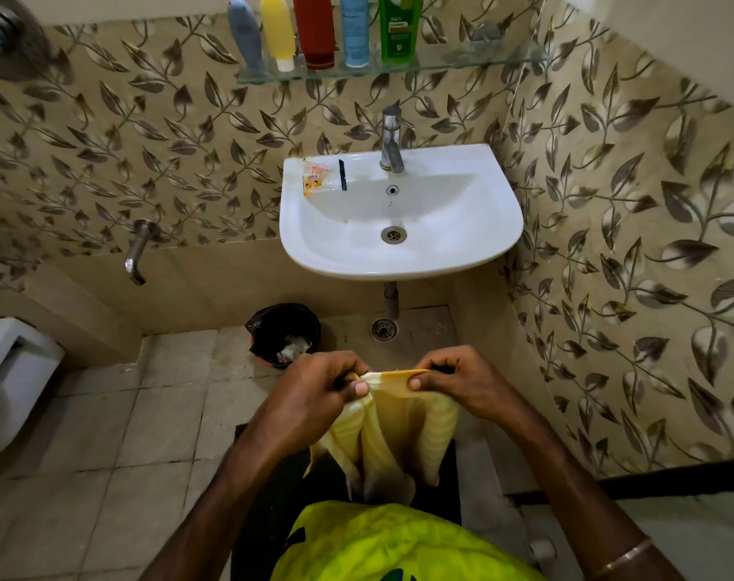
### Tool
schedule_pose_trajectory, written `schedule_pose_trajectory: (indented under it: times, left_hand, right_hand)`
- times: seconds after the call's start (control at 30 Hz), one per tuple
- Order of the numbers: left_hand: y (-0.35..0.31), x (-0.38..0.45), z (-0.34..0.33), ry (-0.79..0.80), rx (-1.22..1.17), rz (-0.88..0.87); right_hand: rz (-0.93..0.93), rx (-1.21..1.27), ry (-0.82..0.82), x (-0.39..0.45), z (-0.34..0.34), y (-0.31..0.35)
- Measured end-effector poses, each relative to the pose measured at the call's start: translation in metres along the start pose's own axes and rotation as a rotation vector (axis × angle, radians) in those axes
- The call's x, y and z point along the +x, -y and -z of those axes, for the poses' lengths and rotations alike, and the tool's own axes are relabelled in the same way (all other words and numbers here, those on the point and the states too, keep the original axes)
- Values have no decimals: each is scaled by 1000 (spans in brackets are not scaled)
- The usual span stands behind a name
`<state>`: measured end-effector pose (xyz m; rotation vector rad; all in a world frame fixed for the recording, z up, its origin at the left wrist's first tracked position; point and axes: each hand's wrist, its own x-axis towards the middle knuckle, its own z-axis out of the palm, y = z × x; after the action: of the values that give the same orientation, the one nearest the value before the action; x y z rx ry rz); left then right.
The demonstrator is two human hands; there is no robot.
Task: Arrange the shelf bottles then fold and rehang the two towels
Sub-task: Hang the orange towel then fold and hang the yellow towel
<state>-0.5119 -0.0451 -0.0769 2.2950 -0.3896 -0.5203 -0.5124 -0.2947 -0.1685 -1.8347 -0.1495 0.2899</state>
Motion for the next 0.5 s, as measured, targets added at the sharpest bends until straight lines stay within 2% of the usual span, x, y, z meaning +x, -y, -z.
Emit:
schedule_pose_trajectory:
  times: [0.17,0.27,0.4,0.5]
  left_hand:
    - [2,3,4,-37,-43,28]
    - [7,4,9,-101,-101,57]
    - [12,12,14,-181,-192,114]
    - [17,20,8,-184,-156,137]
  right_hand:
    - [29,-35,-16,0,7,3]
    - [57,36,-9,-5,2,8]
    - [98,100,108,-12,-16,16]
    - [125,106,135,-11,-23,23]
